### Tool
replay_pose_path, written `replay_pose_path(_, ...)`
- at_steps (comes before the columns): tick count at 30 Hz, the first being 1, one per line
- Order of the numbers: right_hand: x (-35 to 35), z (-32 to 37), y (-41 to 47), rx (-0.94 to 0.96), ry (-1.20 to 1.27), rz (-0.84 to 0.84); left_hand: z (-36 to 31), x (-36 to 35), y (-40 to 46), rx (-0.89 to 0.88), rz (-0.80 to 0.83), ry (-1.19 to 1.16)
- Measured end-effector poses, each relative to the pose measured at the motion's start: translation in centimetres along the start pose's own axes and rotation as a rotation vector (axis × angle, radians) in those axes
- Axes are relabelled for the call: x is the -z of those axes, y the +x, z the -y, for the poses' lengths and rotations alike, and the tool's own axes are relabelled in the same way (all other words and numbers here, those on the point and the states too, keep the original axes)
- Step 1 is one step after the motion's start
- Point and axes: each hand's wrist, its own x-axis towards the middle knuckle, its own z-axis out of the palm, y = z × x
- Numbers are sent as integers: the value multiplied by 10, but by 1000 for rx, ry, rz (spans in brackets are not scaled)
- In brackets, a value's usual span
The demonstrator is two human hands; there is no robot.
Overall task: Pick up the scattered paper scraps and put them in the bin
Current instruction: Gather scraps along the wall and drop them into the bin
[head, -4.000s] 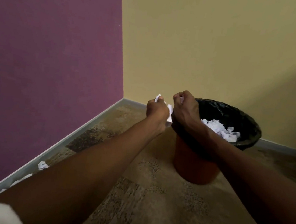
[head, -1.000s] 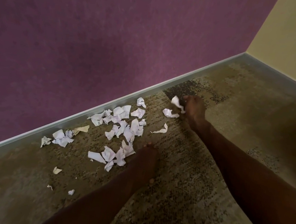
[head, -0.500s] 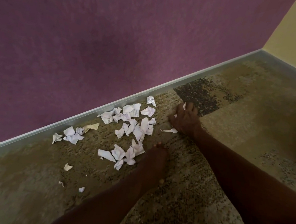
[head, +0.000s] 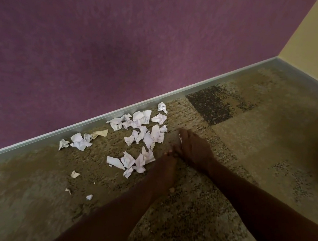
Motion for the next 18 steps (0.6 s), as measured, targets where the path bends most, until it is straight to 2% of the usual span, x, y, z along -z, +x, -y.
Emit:
replay_pose_path(2,1,2,-5,-69,16,41,4,-1,-1,-19,34,8)
replay_pose_path(4,1,7,-9,-83,-2,160,7,-1,-4,-32,61,12)
replay_pose_path(6,5,7,-12,-70,2,152,8,4,-15,-66,37,26)
replay_pose_path(7,7,6,-14,-73,19,134,9,8,-22,-96,-21,51)
replay_pose_path(9,7,1,-18,-84,40,133,11,13,-36,-115,-244,228)
replay_pose_path(11,10,0,-24,-92,41,165,23,18,-47,89,-407,359)
replay_pose_path(13,13,3,-31,-77,54,189,43,15,-53,302,-463,311)
replay_pose_path(18,30,8,-54,-14,10,255,75,5,-57,308,-395,271)
